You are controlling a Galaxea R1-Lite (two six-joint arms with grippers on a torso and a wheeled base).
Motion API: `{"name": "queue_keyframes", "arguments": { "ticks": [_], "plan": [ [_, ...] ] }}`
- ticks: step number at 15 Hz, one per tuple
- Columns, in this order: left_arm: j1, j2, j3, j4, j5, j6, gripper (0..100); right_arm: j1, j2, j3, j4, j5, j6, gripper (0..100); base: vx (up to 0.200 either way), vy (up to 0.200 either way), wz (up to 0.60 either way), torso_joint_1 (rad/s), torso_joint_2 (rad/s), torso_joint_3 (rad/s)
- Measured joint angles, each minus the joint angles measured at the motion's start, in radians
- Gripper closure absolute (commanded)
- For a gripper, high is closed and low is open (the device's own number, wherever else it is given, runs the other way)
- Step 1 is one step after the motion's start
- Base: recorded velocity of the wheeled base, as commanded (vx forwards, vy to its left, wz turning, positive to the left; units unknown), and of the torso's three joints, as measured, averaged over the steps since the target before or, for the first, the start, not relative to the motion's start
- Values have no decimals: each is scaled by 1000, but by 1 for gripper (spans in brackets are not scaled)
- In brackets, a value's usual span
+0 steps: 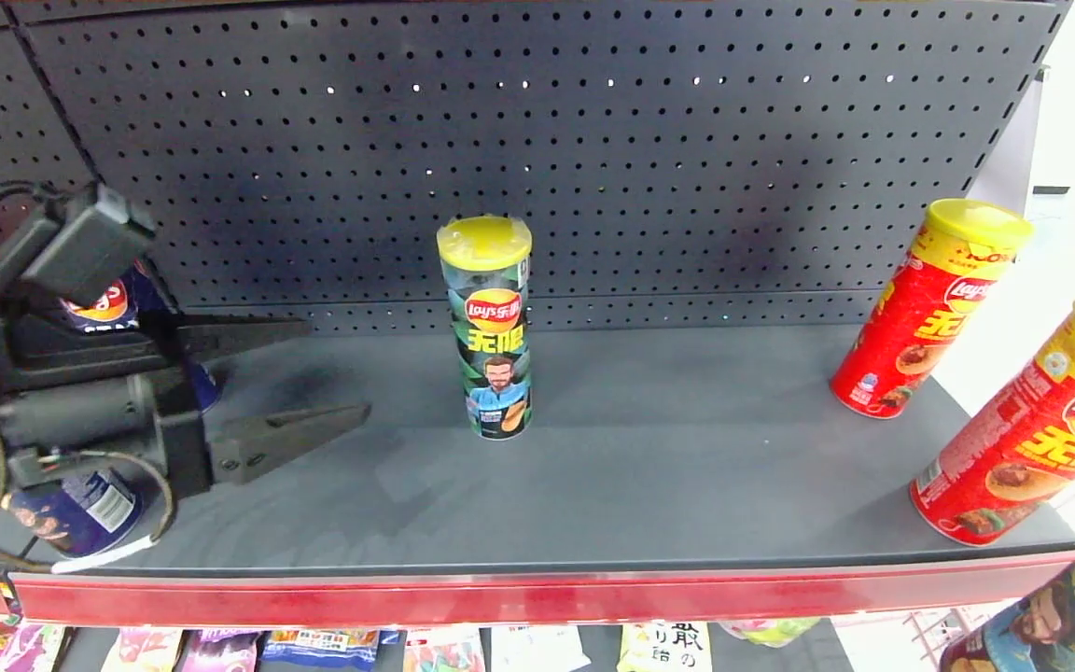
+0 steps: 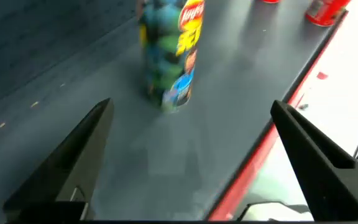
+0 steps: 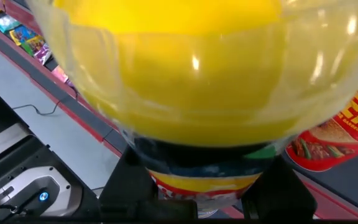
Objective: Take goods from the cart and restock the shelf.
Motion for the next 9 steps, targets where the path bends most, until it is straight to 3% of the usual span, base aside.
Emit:
{"name": "queue_keyframes", "arguments": {
  "ticks": [2, 4, 9],
  "plan": [
    [-33, 84, -53, -10, -1, 7, 0, 0, 0, -3, 0, -1, 0, 100, 0, 0, 0, 0, 0, 0],
    [-53, 166, -107, -11, 0, 36, 0, 0, -3, -3, 0, -1, 0, 100, 0, 0, 0, 0, 0, 0],
    [-64, 329, -237, -55, 1, 73, 0, -2, -10, -3, 1, -2, 3, 100, 0, 0, 0, 0, 0, 0]
  ]
}}
